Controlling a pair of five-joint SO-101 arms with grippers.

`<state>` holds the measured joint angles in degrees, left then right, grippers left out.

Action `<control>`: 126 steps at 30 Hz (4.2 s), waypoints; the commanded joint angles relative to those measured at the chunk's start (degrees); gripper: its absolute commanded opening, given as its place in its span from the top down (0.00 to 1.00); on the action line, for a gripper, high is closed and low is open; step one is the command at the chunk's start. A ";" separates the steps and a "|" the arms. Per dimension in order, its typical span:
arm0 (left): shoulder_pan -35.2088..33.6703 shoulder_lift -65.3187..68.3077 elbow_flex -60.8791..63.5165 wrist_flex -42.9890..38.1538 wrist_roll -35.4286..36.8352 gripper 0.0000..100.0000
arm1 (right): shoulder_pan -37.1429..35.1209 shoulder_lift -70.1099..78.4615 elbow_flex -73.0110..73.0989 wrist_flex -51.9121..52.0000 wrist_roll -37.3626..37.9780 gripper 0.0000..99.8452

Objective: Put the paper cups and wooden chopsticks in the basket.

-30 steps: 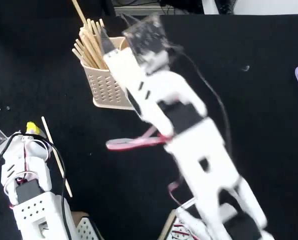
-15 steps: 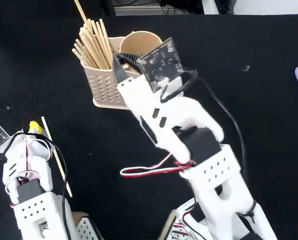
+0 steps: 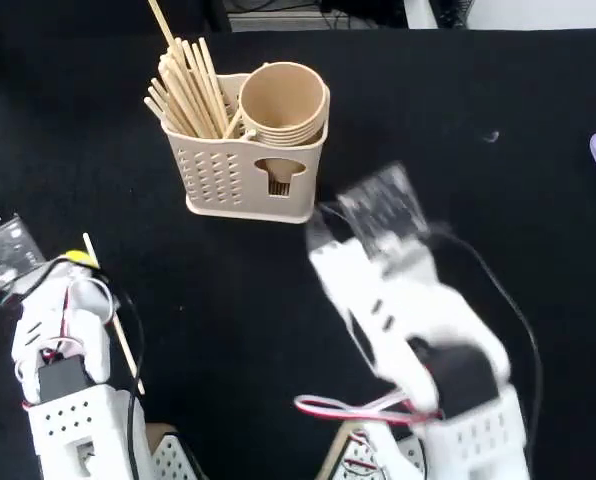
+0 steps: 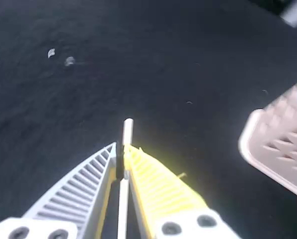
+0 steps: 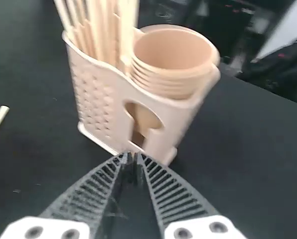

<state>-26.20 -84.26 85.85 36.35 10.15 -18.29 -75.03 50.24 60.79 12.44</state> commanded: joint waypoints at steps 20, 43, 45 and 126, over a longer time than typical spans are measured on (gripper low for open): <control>26.68 -0.44 -11.65 26.11 -13.36 0.97 | 17.67 -31.96 42.68 3.96 -10.29 0.99; 15.52 -19.69 -12.53 48.62 -13.36 0.97 | 19.78 -31.96 46.37 13.27 -9.93 0.99; 15.08 -18.29 -12.00 48.18 -13.36 0.97 | 19.87 -31.96 46.37 13.27 -9.93 0.99; 15.16 -18.11 11.56 35.52 -13.45 0.97 | 19.96 -31.96 46.37 13.27 -9.85 0.99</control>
<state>-11.08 -102.20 96.13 71.34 -2.95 0.88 -103.16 96.75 73.63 2.51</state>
